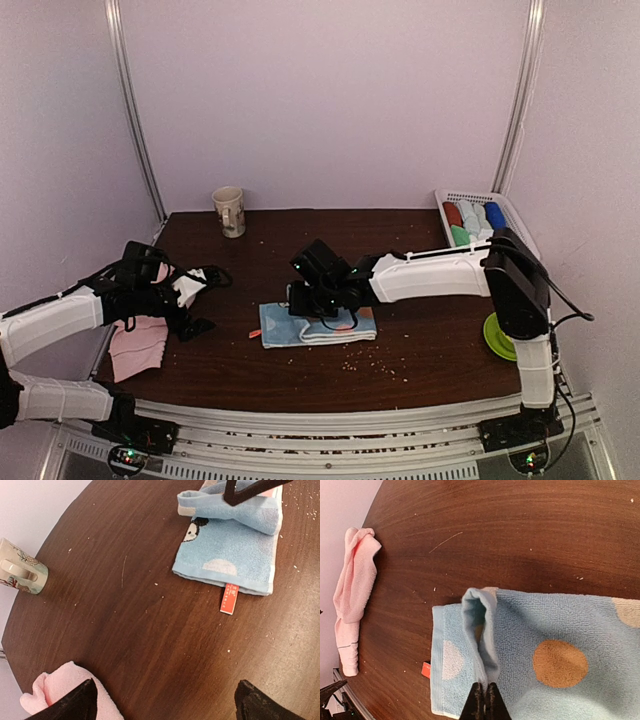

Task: Roll the towels
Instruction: Fold the towel at the center of the board, then smooth out the towel at the center of the board.

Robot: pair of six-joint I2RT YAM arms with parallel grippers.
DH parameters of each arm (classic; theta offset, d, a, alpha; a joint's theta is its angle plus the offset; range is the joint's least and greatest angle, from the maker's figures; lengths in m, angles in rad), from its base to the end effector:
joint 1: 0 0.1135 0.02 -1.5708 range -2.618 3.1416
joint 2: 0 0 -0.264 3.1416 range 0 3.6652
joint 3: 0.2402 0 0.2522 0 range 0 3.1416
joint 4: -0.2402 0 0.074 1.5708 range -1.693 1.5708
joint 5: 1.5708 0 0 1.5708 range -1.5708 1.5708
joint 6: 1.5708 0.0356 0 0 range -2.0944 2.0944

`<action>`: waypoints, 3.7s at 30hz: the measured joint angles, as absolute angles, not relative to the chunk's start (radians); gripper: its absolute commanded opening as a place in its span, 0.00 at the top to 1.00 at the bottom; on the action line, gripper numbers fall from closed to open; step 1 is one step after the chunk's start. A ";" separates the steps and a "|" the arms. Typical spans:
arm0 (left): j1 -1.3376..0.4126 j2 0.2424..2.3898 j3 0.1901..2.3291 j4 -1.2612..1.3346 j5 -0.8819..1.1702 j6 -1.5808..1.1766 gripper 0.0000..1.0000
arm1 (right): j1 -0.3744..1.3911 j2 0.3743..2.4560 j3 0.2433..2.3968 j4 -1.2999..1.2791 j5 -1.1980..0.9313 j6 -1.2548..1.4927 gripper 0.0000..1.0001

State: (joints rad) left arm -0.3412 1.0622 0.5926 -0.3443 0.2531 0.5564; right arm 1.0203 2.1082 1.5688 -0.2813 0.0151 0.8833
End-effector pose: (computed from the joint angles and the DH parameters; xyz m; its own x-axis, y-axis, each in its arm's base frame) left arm 0.1963 -0.0792 0.2079 -0.3250 0.6580 -0.6792 0.7745 0.5974 0.2081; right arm 0.2468 0.4010 0.1858 -0.8973 0.0153 -0.4412 -0.2416 0.8194 0.5198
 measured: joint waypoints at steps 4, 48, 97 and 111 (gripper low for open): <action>-0.341 1.063 0.593 -0.344 0.253 0.556 0.02 | 1.030 2.132 1.590 -0.281 0.004 0.886 1.00; -0.341 1.080 0.590 -0.340 0.250 0.555 0.02 | 1.084 2.224 1.748 -0.303 -0.053 0.859 0.98; -0.339 1.819 1.222 -0.621 0.574 0.392 0.39 | 0.852 1.990 1.412 -0.274 0.160 0.592 0.37; -0.339 1.903 1.235 -0.665 0.611 0.389 0.55 | 0.846 2.027 1.419 -0.295 0.166 0.582 0.36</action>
